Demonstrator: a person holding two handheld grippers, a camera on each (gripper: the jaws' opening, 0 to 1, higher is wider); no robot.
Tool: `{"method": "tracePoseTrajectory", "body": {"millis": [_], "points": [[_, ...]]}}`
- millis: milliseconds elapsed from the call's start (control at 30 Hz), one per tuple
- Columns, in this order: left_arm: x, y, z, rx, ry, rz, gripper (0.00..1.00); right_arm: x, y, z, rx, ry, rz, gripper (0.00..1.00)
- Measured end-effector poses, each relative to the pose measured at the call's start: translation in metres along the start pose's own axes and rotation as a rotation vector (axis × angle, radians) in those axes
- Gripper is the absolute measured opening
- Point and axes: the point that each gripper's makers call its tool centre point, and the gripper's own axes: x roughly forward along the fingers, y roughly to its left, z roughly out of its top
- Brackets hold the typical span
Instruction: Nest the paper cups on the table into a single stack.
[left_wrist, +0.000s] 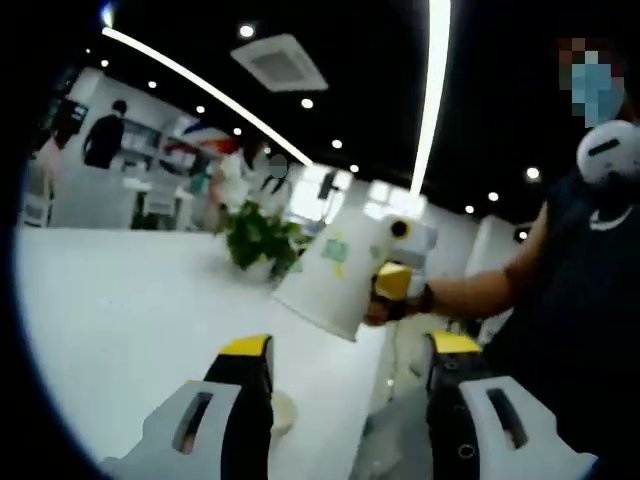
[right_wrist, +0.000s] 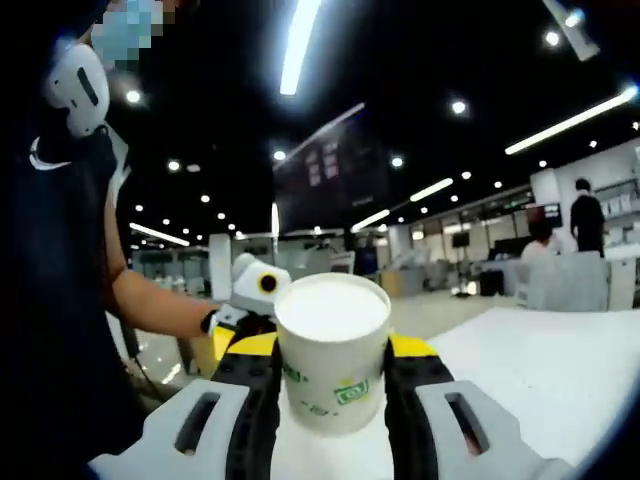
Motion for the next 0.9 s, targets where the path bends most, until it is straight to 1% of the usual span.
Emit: {"method": "tracePoseTrajectory", "body": {"millis": [67,100,167,233,300,433,533,567,633,733,900], "points": [[0.001,-0.002,0.001,0.014,-0.007,-0.013,0.41,-0.001,-0.001,-0.001,0.008,-0.001,-0.005,0.37],[0.002,-0.002,0.002,0.021,-0.014,-0.017,0.38,-0.002,-0.001,-0.001,0.014,-0.006,-0.005,0.37],[0.004,-0.003,0.005,0.054,-0.028,-0.018,0.33,-0.002,0.0,-0.002,0.021,-0.005,0.0,0.37],[0.003,-0.005,0.004,0.06,-0.024,-0.031,0.31,-0.004,0.001,-0.006,0.027,0.005,0.008,0.37],[0.001,-0.008,0.003,0.104,-0.011,-0.051,0.27,-0.006,0.002,-0.01,0.038,0.021,0.018,0.37],[-0.003,-0.009,0.004,0.081,-0.003,-0.063,0.22,-0.008,0.01,-0.017,0.061,0.053,0.064,0.37],[-0.004,-0.008,0.006,0.088,0.006,-0.056,0.15,-0.007,0.016,-0.02,0.066,0.07,0.092,0.37],[-0.004,-0.008,0.006,0.089,0.009,-0.055,0.12,-0.006,0.018,-0.022,0.065,0.081,0.105,0.37],[-0.006,-0.008,0.008,0.089,0.014,-0.065,0.09,-0.005,0.018,-0.023,0.054,0.084,0.1,0.37],[-0.008,-0.012,0.015,0.077,-0.007,-0.086,0.05,-0.006,0.017,-0.023,0.059,0.077,0.097,0.37],[-0.007,-0.02,0.021,0.077,0.002,-0.126,0.02,-0.007,0.019,-0.023,0.063,0.077,0.105,0.37]]}}
